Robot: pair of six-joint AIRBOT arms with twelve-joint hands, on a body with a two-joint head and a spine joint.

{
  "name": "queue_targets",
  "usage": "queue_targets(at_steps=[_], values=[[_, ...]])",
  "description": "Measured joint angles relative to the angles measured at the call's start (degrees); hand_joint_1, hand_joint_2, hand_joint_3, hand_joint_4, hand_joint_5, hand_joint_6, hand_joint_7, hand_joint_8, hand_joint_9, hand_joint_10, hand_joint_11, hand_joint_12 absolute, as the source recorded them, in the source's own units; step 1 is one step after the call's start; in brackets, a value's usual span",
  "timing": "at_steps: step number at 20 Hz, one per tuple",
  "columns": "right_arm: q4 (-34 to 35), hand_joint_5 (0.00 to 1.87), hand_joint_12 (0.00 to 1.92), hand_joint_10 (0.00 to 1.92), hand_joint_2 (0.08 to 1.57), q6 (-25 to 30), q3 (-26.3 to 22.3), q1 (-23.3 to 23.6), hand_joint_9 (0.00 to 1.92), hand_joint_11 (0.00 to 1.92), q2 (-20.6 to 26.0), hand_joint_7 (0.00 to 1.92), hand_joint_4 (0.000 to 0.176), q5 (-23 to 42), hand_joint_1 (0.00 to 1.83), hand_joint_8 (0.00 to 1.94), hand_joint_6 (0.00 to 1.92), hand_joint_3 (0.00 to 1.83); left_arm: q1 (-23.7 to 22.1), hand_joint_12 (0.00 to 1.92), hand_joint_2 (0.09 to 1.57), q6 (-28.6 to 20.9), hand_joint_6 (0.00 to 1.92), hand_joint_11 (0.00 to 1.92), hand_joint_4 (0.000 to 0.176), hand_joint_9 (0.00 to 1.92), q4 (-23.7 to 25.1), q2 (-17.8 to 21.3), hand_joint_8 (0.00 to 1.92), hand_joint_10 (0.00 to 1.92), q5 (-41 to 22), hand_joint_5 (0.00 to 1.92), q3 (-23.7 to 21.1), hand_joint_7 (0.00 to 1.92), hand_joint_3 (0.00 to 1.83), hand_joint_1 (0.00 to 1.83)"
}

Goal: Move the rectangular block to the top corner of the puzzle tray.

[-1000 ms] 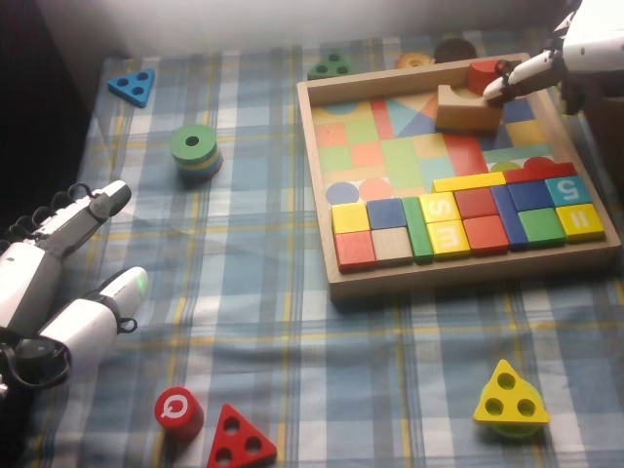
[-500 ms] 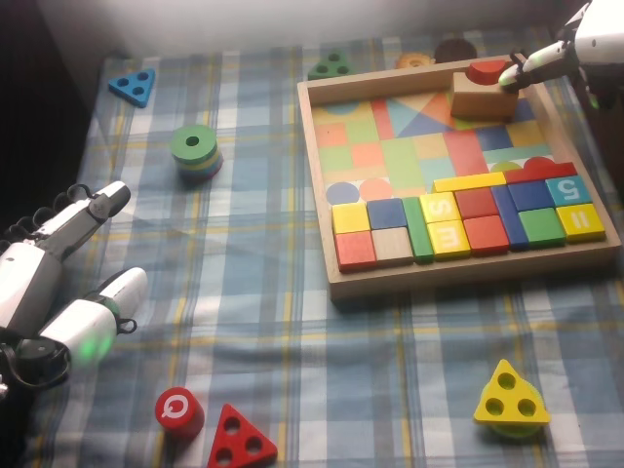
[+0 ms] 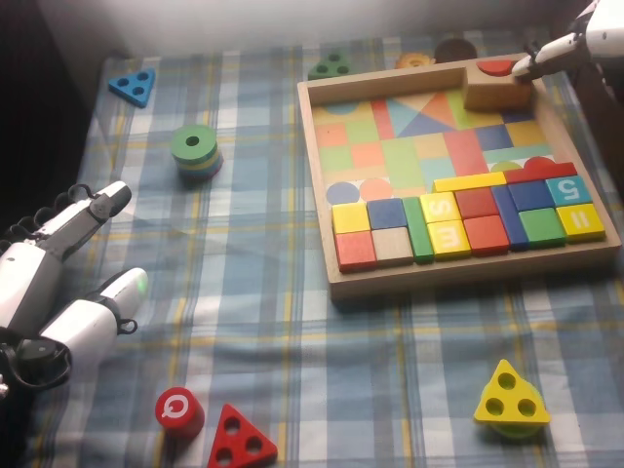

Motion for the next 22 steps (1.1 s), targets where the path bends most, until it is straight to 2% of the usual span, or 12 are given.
queue_targets(at_steps=[2,4,5,6,9,11,15,17,21,22], values=[[0.0,0.37,1.92,1.92,1.13,-0.02,0.22,0.0,1.53,1.6,-0.02,1.31,0.0,-0.07,1.75,1.94,0.0,0.0,0.0,0.26,1.39,0.0,0.0,0.0,0.016,0.15,-0.04,0.0,0.0,0.0,0.02,0.32,0.0,0.25,0.0,0.74],[0.11,0.36,1.92,1.92,1.15,-0.02,0.24,0.0,1.53,1.6,-0.11,1.32,0.0,-0.07,1.75,1.94,0.01,0.0,0.0,0.37,1.38,-0.17,0.0,0.0,0.012,0.16,0.0,0.0,0.0,0.0,0.02,0.33,0.0,0.26,0.0,0.74],[0.17,0.36,1.92,1.92,1.16,-0.02,0.63,0.0,1.53,1.6,-0.44,1.31,0.0,0.09,1.72,1.94,0.0,0.0,0.0,0.37,1.39,-0.17,0.0,0.0,0.021,0.16,-0.02,0.0,0.0,0.0,0.04,0.31,0.0,0.25,0.0,0.71],[0.22,0.36,1.92,1.92,1.16,-0.02,1.07,0.0,1.51,1.59,-0.83,1.3,0.0,-0.15,1.69,1.94,0.0,0.0,0.0,0.37,1.4,-0.22,0.0,0.0,0.022,0.16,0.0,0.0,0.0,0.0,0.04,0.31,0.0,0.25,0.0,0.68],[0.61,0.36,1.92,1.92,1.17,-0.02,1.95,0.02,1.54,1.61,-1.64,1.32,0.0,-0.66,1.7,1.94,0.0,0.0,0.0,0.4,1.38,-0.37,0.0,0.0,0.005,0.18,-0.02,0.0,0.0,0.01,0.02,0.33,0.0,0.27,0.0,0.74],[0.83,0.35,1.92,1.92,1.18,-0.02,2.12,0.02,1.51,1.58,-1.75,1.3,0.0,-0.61,1.67,1.94,0.0,0.01,0.0,0.42,1.38,-0.37,0.0,0.0,0.004,0.19,0.02,0.0,0.0,0.01,0.02,0.33,0.0,0.28,0.0,0.74],[0.68,0.34,1.92,1.92,1.16,-0.02,2.14,0.44,1.51,1.58,-1.77,1.31,0.0,-0.63,1.71,1.94,0.0,0.0,0.02,0.27,1.39,-0.42,0.0,0.0,0.014,0.15,-0.02,0.0,0.0,0.01,0.0,0.33,0.0,0.26,0.0,0.76],[0.55,0.36,1.92,1.92,1.15,-0.02,2.49,0.52,1.54,1.6,-1.9,1.35,0.0,-0.66,1.74,1.94,0.0,0.0,0.02,0.35,1.38,-0.57,0.0,0.0,0.011,0.18,0.0,0.0,0.0,0.02,-0.04,0.34,0.0,0.28,0.0,0.75],[-0.28,0.35,1.92,1.92,1.17,-0.04,2.73,1.57,1.55,1.62,-2.03,1.36,0.0,-0.42,1.72,1.94,0.0,0.0,0.04,0.32,1.38,-0.59,0.0,0.0,0.0,0.18,-0.04,0.0,0.0,0.01,-0.07,0.34,0.0,0.29,0.0,0.76],[-0.55,0.34,1.92,1.92,1.18,-0.07,2.73,1.9,1.56,1.62,-2.1,1.37,0.0,-0.33,1.71,1.94,0.0,0.01,0.07,0.32,1.38,-0.59,0.0,0.0,0.008,0.18,-0.02,0.0,0.0,0.01,-0.13,0.34,0.0,0.29,0.0,0.74]])
